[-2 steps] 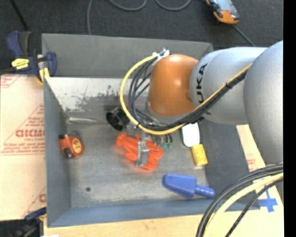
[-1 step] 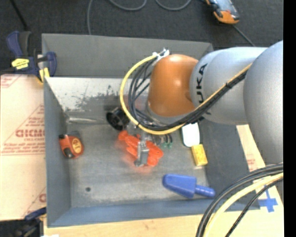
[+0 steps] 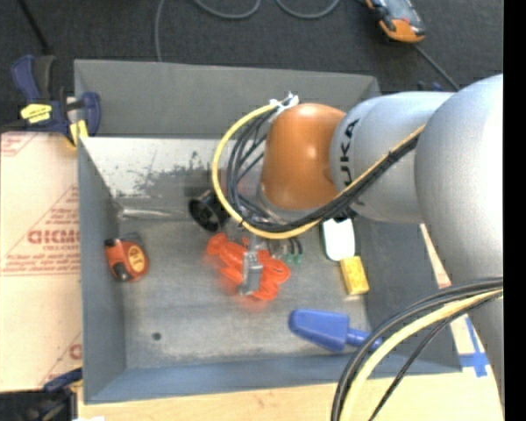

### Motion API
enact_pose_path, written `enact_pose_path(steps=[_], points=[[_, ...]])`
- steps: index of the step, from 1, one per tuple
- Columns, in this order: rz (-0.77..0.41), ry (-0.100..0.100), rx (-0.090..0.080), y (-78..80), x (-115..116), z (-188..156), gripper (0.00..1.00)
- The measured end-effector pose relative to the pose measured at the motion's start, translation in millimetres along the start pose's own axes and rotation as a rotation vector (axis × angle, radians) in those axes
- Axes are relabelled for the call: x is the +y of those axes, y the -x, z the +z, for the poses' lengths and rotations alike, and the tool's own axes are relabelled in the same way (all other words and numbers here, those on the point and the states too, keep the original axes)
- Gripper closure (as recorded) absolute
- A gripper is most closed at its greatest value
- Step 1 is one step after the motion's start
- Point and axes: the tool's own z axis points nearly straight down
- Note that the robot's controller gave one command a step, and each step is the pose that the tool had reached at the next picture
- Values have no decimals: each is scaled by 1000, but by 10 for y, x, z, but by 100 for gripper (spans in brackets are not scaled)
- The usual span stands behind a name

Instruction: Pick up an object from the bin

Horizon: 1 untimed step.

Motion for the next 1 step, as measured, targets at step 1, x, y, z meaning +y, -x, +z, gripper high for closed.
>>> enact_pose_path(steps=[1], points=[[156, -1, 2, 30, 38, 129, 100]])
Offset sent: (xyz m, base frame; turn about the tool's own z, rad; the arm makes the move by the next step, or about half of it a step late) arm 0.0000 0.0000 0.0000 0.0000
